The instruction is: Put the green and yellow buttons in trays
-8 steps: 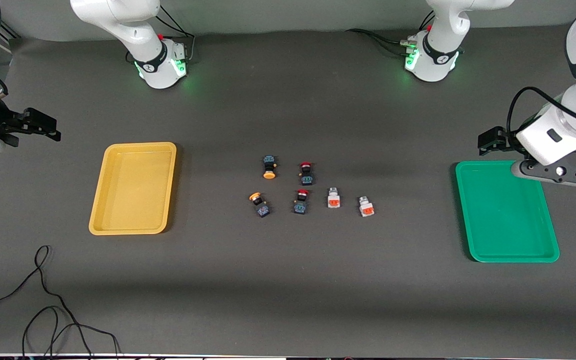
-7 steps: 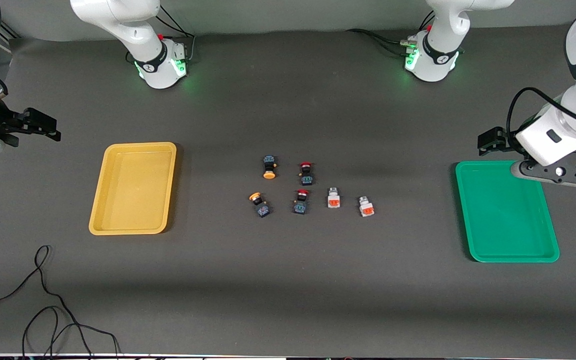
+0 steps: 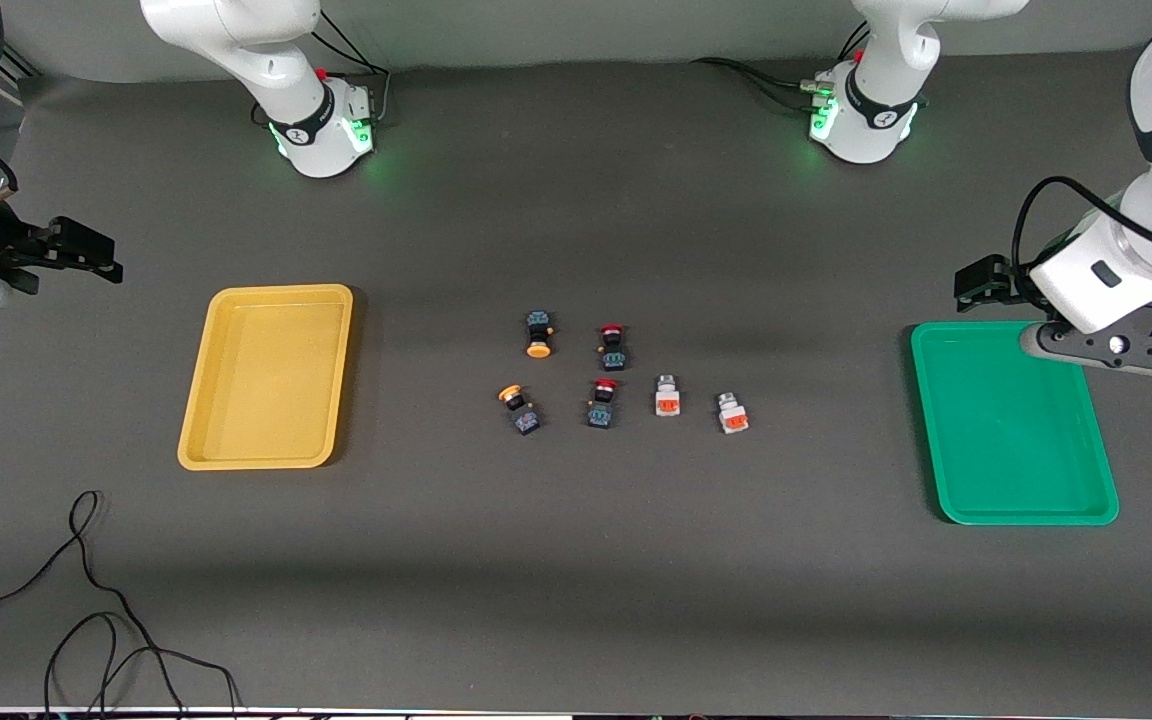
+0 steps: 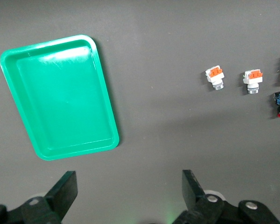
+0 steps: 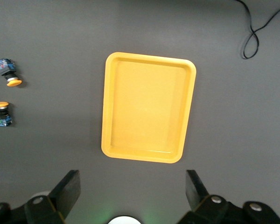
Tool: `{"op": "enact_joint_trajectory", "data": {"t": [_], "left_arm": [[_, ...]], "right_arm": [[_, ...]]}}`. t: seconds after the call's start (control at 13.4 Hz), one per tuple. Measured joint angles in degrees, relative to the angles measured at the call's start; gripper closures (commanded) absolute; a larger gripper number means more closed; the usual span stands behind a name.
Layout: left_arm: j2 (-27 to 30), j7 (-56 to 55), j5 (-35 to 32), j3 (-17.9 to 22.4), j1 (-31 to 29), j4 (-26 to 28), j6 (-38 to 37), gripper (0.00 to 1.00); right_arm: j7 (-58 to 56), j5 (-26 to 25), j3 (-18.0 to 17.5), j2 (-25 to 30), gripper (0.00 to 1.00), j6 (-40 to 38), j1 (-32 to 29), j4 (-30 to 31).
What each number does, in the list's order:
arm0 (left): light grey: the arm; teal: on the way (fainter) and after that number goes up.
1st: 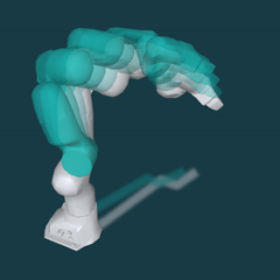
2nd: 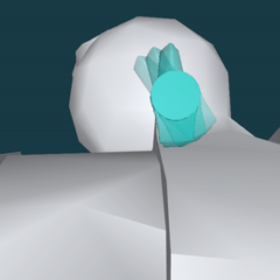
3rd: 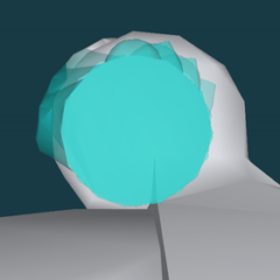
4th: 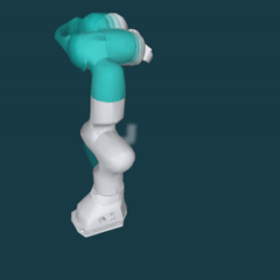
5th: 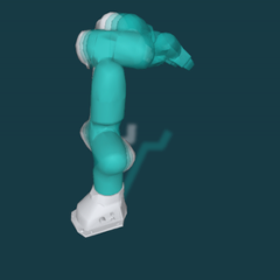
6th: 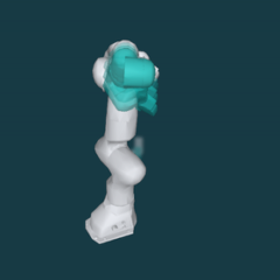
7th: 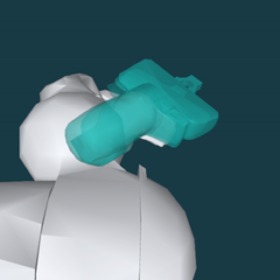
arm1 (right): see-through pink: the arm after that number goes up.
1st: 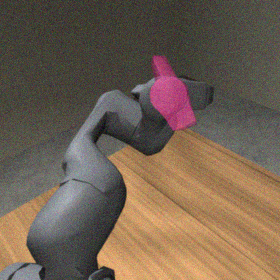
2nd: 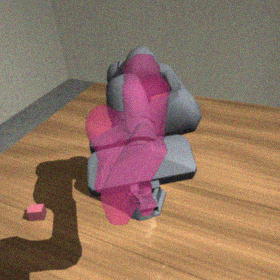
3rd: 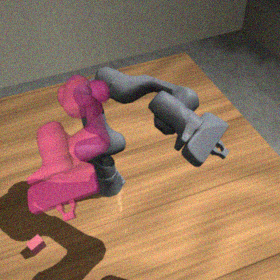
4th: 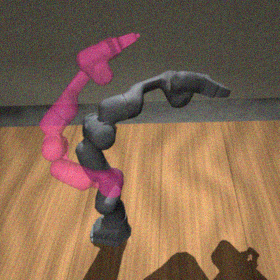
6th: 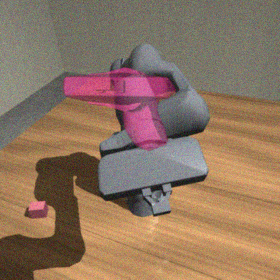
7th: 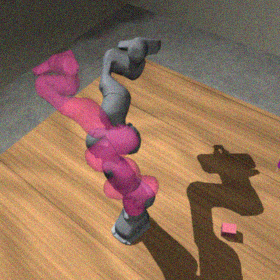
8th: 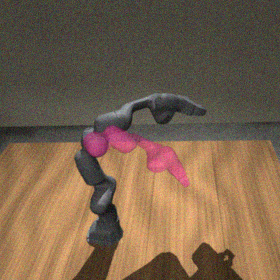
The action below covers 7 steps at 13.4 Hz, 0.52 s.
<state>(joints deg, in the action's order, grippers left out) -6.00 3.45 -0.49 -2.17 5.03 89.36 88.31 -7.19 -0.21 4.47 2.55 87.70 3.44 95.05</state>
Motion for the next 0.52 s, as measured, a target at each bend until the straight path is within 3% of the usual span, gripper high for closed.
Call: {"op": "enact_joint_trajectory", "data": {"t": [0.22, 0.52], "left_arm": [[0.00, 0.04, 0.00, 0.01, 0.00, 0.00, 0.00, 0.00], [-0.01, 0.07, 0.01, 0.07, 0.01, 0.00, 0.00, 0.00]], "right_arm": [[6.39, 1.93, -0.24, -0.12, 0.00, 1.13, 5.05, 1.34], [22.64, 2.11, -0.55, 0.64, 0.00, 7.36, 17.40, 7.00]]}}
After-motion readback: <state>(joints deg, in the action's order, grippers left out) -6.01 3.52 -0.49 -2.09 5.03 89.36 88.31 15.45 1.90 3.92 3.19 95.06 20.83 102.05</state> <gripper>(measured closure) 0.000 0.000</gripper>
